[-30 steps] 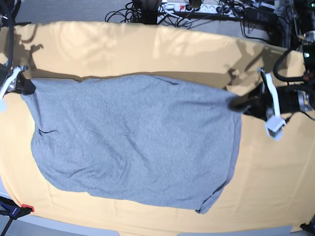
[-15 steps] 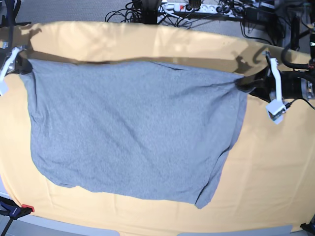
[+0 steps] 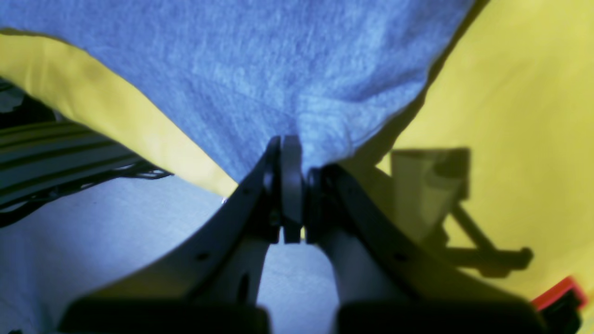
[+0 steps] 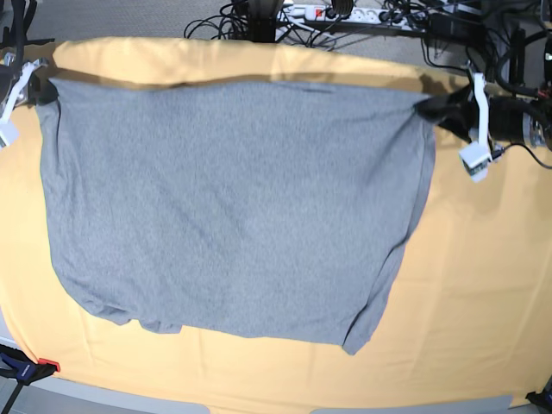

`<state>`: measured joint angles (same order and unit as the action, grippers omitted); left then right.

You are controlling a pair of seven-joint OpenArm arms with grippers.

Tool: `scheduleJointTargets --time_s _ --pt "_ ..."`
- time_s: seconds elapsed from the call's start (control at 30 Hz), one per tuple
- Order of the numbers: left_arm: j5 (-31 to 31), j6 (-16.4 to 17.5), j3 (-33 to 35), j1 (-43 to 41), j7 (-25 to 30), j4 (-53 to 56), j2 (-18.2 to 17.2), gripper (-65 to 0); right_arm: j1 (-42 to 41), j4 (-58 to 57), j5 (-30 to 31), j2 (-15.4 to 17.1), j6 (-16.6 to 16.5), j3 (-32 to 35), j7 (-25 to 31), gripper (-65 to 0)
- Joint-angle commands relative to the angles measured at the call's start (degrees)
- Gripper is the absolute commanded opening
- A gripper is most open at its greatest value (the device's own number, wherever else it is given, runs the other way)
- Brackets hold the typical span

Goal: Layout the t-shirt on the table in an organized manner, then fold the t-shirt properly
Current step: 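Pull the grasped ends apart and drag the shirt toward the robot, then release the shirt with both grippers and lift them slightly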

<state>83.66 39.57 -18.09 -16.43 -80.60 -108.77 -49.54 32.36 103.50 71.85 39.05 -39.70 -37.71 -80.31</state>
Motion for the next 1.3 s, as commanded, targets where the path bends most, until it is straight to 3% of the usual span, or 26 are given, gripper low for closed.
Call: scheduleJointTargets --time_s 0.0,0.37,0.4,0.43,0.5,0.53,0.57,0.63,0.77,0.93,1.07,1.2,1.27 --pt "1.3 0.4 -0.8 -0.4 0.6 -0.7 -1.3 -65.0 0.7 0.7 0.3 1.5 -0.3 -0.6 0.3 -65.0" --pt "1.3 0.4 -0.8 -4.3 0.6 -0.7 -1.3 -65.0 2.4 0.7 0.3 1.7 -0.3 -0.6 0.3 -63.8" --pt "1.3 0.4 -0.8 -4.3 0.6 -0.7 -1.3 -65.0 2.4 0.7 0.3 1.7 -0.3 -0.6 0.3 -56.6" --pt "1.3 0.4 -0.8 -4.3 0.6 -0.7 -1.3 -59.9 2.4 0.7 0.2 1.8 -0.3 -0.7 0.3 -47.3" --pt "0.1 0.4 -1.0 -4.3 0.6 -0.7 -1.3 -41.6 2.2 0.7 0.3 1.8 -0.3 -0.7 0.3 -28.5" --pt "-0.1 0.4 -1.4 -4.3 0.6 -0.7 -1.4 -32.7 2.2 0.8 0.6 1.9 -0.3 -0.7 0.3 -23.3" --pt "0.0 0.4 -2.0 -4.3 0.6 -0.7 -1.6 -25.5 2.2 0.8 1.4 2.0 -0.3 -0.7 0.3 -22.4" --pt "0.6 0.4 -4.0 -3.7 0.6 -0.7 -1.6 -18.7 2.2 0.8 3.0 2.6 -0.3 -0.7 0.3 -22.6" --pt "1.0 -1.5 -10.3 -1.9 0.6 -0.7 -1.9 -18.4 2.2 0.8 4.7 4.2 -0.3 -1.7 0.3 -22.6" --pt "0.8 -1.7 -20.4 -1.7 0.6 -0.7 -1.9 -18.4 2.2 0.8 4.9 4.3 -0.3 -8.2 0.3 -22.6" --pt "-2.5 -1.8 -23.4 -1.7 0.6 -0.6 -1.5 -18.4 2.3 0.7 4.8 4.2 -0.3 -12.4 0.3 -22.6" --pt "-8.4 -4.3 -23.6 -1.7 0.6 -0.6 0.7 -18.4 2.3 0.7 4.8 1.7 2.2 -13.4 2.6 -22.6" --pt "-10.5 -5.0 -23.6 -1.7 0.6 -0.6 2.3 -18.4 2.2 0.7 4.9 -0.7 0.6 -13.3 3.7 -22.6"
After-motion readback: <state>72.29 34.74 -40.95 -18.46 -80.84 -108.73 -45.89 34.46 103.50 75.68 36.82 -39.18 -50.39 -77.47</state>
